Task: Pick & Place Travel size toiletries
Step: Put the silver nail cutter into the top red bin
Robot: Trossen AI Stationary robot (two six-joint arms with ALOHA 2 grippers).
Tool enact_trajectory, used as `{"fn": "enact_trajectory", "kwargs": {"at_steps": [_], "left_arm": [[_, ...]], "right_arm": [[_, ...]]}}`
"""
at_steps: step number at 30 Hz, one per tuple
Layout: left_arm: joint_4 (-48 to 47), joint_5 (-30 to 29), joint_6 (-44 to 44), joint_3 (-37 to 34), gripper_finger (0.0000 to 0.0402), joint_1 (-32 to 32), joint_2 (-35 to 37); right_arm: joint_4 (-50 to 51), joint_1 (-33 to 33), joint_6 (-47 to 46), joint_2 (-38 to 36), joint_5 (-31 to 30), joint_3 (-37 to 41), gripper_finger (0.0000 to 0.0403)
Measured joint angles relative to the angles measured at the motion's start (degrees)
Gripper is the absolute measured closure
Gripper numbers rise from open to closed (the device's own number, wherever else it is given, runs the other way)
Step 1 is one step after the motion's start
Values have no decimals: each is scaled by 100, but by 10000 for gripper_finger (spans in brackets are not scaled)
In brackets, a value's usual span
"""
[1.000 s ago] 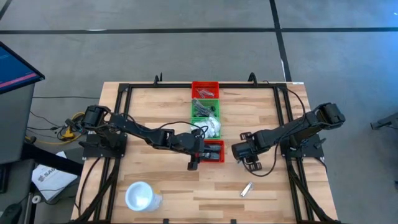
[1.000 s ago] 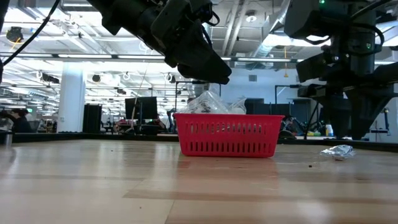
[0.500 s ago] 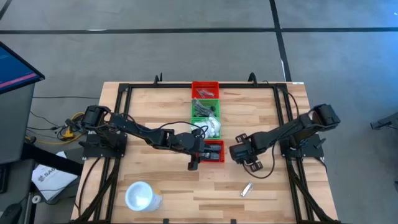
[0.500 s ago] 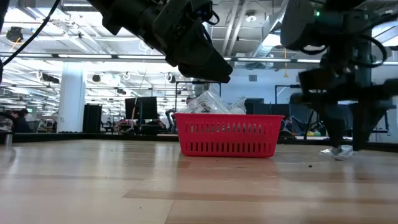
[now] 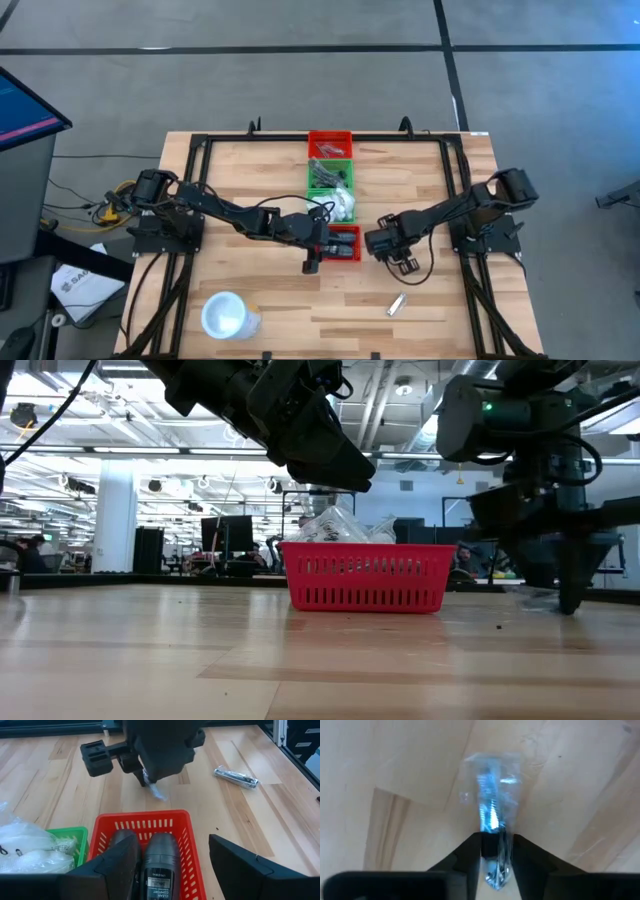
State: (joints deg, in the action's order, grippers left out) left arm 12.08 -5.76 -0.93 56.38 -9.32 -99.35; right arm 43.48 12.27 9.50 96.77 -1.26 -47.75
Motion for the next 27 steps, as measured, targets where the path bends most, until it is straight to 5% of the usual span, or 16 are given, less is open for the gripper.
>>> {"fn": "enact_trajectory", "kwargs": {"at_steps": [5,27], "left_arm": [[-4,0,0,0,165,2,0],[-7,0,0,0,165,2,0]], "right_arm": [[-73,-3,-53,-236,-15,33,369],[651,-159,-527,-655,127,-532,369]]}}
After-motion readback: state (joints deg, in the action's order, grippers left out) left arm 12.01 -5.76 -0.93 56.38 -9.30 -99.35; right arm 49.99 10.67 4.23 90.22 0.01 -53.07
